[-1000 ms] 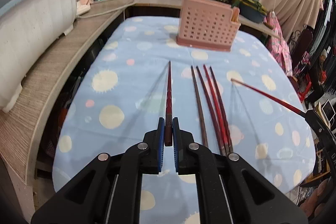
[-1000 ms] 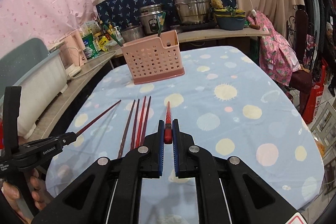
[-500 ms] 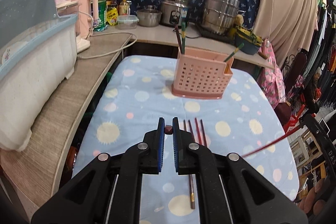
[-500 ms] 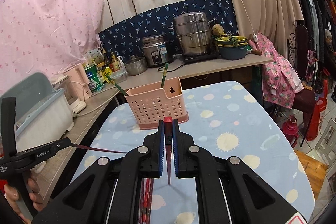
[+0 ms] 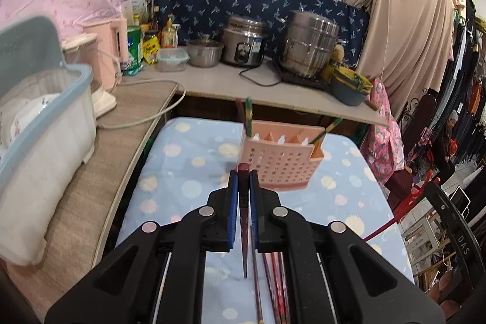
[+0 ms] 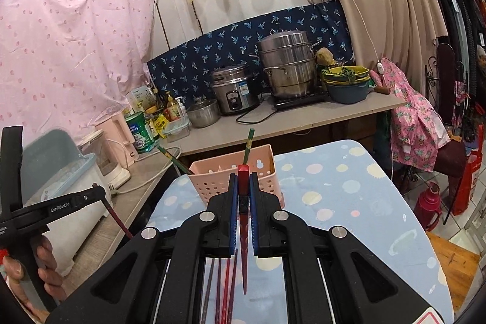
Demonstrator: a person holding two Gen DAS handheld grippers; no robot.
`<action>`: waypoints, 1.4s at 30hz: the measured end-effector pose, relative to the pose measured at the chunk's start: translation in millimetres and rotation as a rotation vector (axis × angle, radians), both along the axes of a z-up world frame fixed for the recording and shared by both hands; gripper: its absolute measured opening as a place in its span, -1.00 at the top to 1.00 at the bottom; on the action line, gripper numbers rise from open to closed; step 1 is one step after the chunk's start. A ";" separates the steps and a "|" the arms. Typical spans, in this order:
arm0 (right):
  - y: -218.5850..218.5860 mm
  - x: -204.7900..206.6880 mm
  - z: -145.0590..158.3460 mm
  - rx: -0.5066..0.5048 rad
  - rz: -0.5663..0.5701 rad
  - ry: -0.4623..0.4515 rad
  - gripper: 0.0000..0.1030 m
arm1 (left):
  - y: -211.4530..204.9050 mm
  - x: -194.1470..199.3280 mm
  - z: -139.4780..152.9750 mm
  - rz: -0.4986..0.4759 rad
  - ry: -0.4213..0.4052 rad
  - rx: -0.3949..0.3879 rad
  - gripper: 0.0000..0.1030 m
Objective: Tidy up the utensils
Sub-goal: 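Lift both held chopsticks and carry them over the pink holder, then lower both chopsticks into the pink holder and open both tools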
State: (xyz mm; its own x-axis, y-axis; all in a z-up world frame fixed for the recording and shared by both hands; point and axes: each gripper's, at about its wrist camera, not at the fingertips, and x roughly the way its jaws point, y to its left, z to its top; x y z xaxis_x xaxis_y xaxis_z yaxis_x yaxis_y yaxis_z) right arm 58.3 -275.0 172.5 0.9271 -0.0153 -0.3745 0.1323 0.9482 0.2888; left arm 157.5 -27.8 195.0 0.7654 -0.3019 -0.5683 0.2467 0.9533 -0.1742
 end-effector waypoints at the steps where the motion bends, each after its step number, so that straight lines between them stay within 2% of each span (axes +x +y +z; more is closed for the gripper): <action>1: -1.8 4.6 4.7 0.005 0.002 -0.008 0.87 | -1.3 2.6 5.1 -0.002 -0.009 -0.004 0.86; 15: -12.4 88.9 88.5 -0.025 -0.017 -0.142 0.87 | -27.2 72.3 86.5 0.035 -0.167 -0.086 0.86; 21: -14.4 133.5 103.2 -0.026 -0.021 -0.172 0.87 | -38.9 99.5 103.5 0.047 -0.238 -0.098 0.86; 23: -15.4 147.7 101.9 -0.019 -0.020 -0.172 0.87 | -42.0 109.5 100.7 0.048 -0.249 -0.098 0.86; 30: -11.8 190.8 81.1 -0.038 -0.014 -0.129 0.87 | -47.5 144.1 76.7 0.047 -0.204 -0.093 0.86; 42: -16.3 218.1 20.5 -0.019 -0.003 -0.014 0.86 | -52.7 163.7 25.9 0.038 -0.124 -0.070 0.86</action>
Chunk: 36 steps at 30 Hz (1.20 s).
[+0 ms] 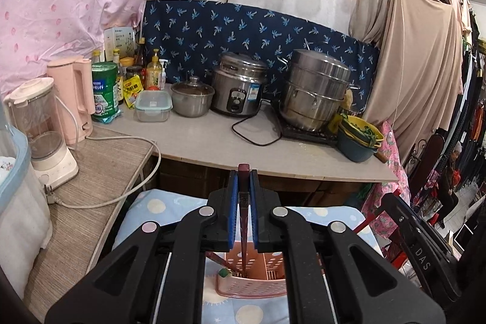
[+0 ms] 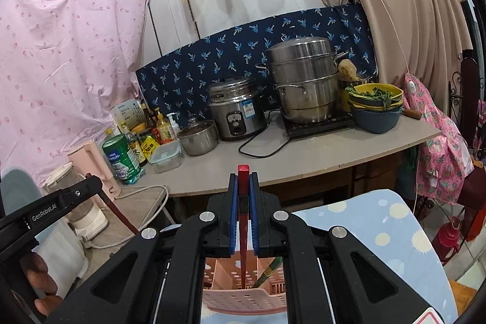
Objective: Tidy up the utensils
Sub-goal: 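Lower both chopsticks into the pink holder and open both tools, then move both open tools back down to the remaining chopsticks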
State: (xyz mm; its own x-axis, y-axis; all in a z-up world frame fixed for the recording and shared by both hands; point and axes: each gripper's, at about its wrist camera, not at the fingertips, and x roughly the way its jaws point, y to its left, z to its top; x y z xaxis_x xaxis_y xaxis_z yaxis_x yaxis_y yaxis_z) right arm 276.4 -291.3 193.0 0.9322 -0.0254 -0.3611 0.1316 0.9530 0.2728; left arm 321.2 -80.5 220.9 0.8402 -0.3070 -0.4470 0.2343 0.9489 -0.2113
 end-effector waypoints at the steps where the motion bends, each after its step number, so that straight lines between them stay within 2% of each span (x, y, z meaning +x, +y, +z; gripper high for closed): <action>1: -0.3 0.7 -3.6 -0.002 -0.001 0.008 0.86 | -0.4 1.0 -3.3 0.000 0.008 0.003 0.86; 10: -1.6 -0.5 -22.3 -0.009 0.002 0.058 0.86 | -1.1 2.3 -19.1 0.008 0.044 0.029 0.86; 19: -2.2 -15.5 -18.4 -0.013 0.002 0.041 0.80 | 2.6 -6.0 -20.8 0.018 0.045 0.040 0.85; 23: -2.2 -26.5 -14.4 -0.022 0.000 0.033 0.80 | 7.1 -16.2 -21.4 0.024 0.045 0.047 0.79; 25: -2.6 -33.1 -13.6 -0.019 0.005 0.033 0.79 | 10.2 -23.3 -21.1 0.030 0.038 0.054 0.67; 36: 10.1 -79.9 -23.1 -0.036 0.032 0.046 0.77 | 18.4 -61.7 -28.5 0.042 0.029 0.105 0.67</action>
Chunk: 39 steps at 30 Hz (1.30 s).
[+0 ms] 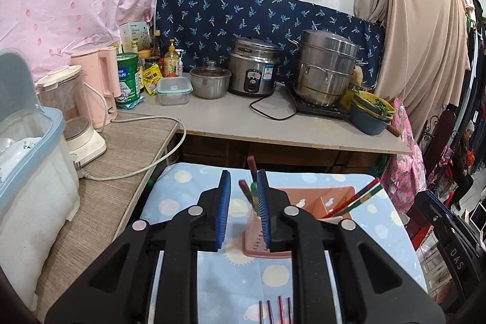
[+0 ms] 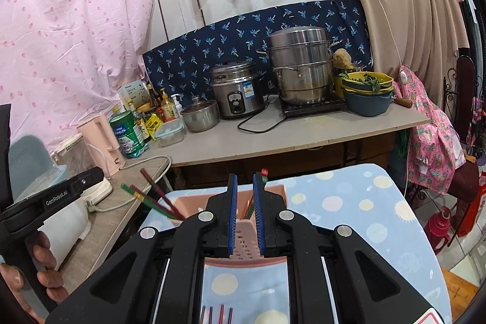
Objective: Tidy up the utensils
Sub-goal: 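Move both open tools back down to the remaining chopsticks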
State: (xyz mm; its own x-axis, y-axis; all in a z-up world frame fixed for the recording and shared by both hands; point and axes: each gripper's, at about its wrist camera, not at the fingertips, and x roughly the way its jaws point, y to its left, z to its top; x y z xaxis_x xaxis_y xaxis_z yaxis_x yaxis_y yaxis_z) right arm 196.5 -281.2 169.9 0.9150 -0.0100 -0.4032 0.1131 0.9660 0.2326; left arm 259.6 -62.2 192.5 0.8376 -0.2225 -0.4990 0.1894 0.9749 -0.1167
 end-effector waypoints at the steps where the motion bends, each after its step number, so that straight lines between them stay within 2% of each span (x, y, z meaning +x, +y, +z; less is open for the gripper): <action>1: 2.5 -4.9 -1.2 -0.009 0.003 0.003 0.77 | 0.8 -3.8 -1.3 0.001 0.003 0.004 0.67; 5: 11.3 -22.8 -5.3 -0.035 0.018 0.011 0.74 | 4.3 -19.0 -5.9 0.011 0.018 0.019 0.67; 9: 21.0 -42.5 -10.2 -0.055 0.032 0.015 0.53 | 6.1 -34.4 -10.5 0.029 0.026 0.055 0.67; 20: 42.3 -92.1 -30.9 -0.053 0.054 0.047 0.52 | 14.2 -75.1 -36.6 0.017 0.077 0.087 0.67; 26: 55.8 -116.6 -40.6 -0.093 0.045 0.057 0.52 | 19.1 -94.2 -55.5 0.009 0.111 0.088 0.67; 39: 64.8 -149.3 -72.4 -0.087 0.046 0.115 0.51 | 24.1 -131.6 -97.4 0.010 0.160 0.135 0.67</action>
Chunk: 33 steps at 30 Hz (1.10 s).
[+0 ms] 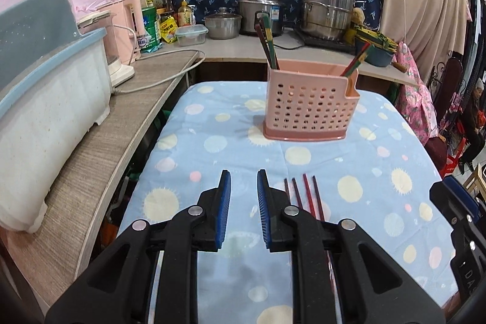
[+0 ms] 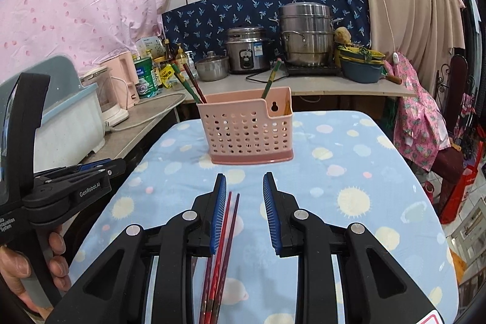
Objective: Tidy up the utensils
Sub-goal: 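Move both open tools back down to the remaining chopsticks, then grasp a red chopstick with the right tool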
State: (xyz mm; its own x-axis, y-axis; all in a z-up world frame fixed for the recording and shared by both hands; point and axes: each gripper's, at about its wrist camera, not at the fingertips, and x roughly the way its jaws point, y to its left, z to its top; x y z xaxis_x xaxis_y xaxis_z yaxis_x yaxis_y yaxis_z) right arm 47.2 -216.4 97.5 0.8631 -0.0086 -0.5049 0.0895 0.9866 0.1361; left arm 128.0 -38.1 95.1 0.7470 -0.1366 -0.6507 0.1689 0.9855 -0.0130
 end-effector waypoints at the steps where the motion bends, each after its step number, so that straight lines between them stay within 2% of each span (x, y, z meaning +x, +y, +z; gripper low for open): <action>1: -0.4 -2.5 -2.4 0.005 -0.001 0.004 0.51 | 0.0 -2.7 -3.4 -0.001 0.005 0.005 0.67; 33: 9.1 -48.2 -81.6 0.054 0.014 0.175 0.51 | -9.4 -47.4 -78.9 -0.034 0.177 0.069 0.66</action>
